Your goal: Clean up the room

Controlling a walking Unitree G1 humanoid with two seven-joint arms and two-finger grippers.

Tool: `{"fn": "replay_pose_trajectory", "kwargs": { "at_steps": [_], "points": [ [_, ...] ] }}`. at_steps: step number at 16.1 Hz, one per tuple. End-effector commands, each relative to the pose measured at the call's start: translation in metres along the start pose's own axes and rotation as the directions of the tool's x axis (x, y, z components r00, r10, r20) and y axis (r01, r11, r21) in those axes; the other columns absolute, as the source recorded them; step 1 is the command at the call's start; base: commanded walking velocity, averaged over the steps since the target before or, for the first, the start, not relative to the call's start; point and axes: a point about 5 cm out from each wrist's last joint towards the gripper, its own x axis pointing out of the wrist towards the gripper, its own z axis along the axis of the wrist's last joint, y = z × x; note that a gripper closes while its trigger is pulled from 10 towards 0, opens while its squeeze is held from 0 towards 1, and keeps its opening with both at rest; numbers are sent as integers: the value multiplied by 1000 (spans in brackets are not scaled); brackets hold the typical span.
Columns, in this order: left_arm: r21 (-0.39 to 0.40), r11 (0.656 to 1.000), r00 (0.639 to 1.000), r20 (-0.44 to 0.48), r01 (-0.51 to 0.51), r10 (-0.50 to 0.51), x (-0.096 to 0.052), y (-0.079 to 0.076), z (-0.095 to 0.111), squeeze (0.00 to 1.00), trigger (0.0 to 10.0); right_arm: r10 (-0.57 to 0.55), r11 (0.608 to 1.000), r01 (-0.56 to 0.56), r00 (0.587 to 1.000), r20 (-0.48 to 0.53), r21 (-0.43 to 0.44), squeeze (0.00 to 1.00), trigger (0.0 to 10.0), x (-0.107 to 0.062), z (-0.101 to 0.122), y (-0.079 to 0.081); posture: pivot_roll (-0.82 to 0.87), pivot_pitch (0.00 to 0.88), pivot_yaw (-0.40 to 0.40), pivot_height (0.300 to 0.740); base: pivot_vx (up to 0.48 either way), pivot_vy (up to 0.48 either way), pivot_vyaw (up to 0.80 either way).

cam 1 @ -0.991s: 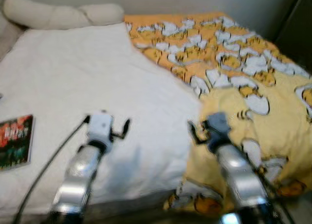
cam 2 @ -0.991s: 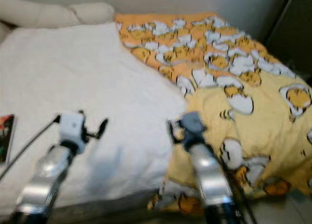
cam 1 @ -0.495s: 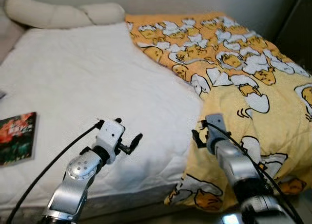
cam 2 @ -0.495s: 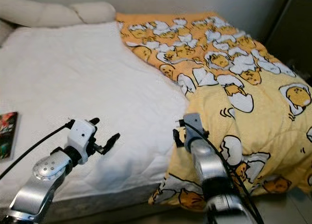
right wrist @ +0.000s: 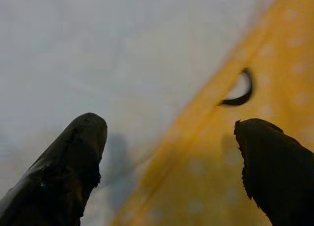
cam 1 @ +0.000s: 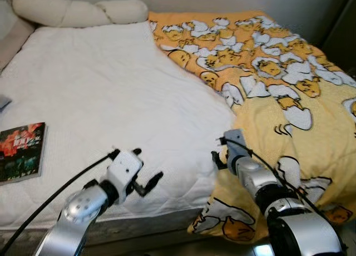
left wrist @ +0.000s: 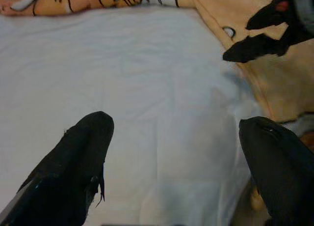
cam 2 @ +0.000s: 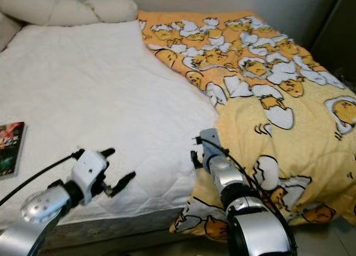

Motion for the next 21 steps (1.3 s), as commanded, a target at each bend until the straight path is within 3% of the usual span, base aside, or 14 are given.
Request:
{"fn": "replay_pose_trajectory", "kwargs": {
  "at_steps": [1, 4, 6, 7, 9, 10, 12, 13, 21],
  "points": [
    [0, 1000, 1000, -7, 25, -25, -8, -7, 4, 231, 10000, 10, 999, -10, 1000, -18, -32, 0, 10000, 1, -2, 4, 153, 25, -48, 740, 0, 0, 0],
    [2, 999, 998, -27, 51, -51, -21, -16, 6, 231, 10000, -22, 998, 19, 999, -49, -52, 0, 10000, 1, -9, 6, 180, 69, -48, 740, 0, 0, 0],
    [8, 998, 997, -34, 66, -66, -29, -21, 10, 231, 10000, -59, 998, 57, 996, -69, -33, 0, 9098, 1, -15, 4, 204, 113, -42, 740, 0, 0, 0],
    [8, 998, 997, -36, 69, -68, -30, -22, 11, 231, 10000, -59, 998, 57, 996, -73, -27, 0, 9098, 1, -17, 4, 204, 113, -42, 740, 0, 0, 0],
    [11, 997, 996, -45, 79, -79, -38, -24, 14, 235, 10000, -88, 996, 84, 992, -87, -42, 0, 3961, 0, -24, -1, 219, 138, -36, 740, 0, 0, 0],
    [10, 997, 996, -46, 80, -79, -40, -25, 14, 235, 10000, -91, 995, 89, 992, -89, -35, 0, 3961, 0, -24, -2, 220, 140, -35, 740, 0, 0, 0],
    [6, 996, 994, -62, 88, -88, -47, -28, 15, 235, 10000, -86, 995, 90, 990, -108, 31, 0, 706, -1, -31, -5, 224, 146, -32, 740, 0, 0, 0],
    [5, 996, 994, -66, 91, -91, -48, -30, 15, 235, 10000, -86, 995, 91, 990, -113, 45, 0, 0, -1, -34, -6, 226, 146, -32, 740, 0, 0, 0],
    [5, 992, 989, -66, 129, -129, -44, -35, 21, 235, 10000, -94, 992, 104, 988, -124, 77, 0, 0, -3, -40, -15, 217, 131, -41, 740, 0, 0, 0]
  ]
}}
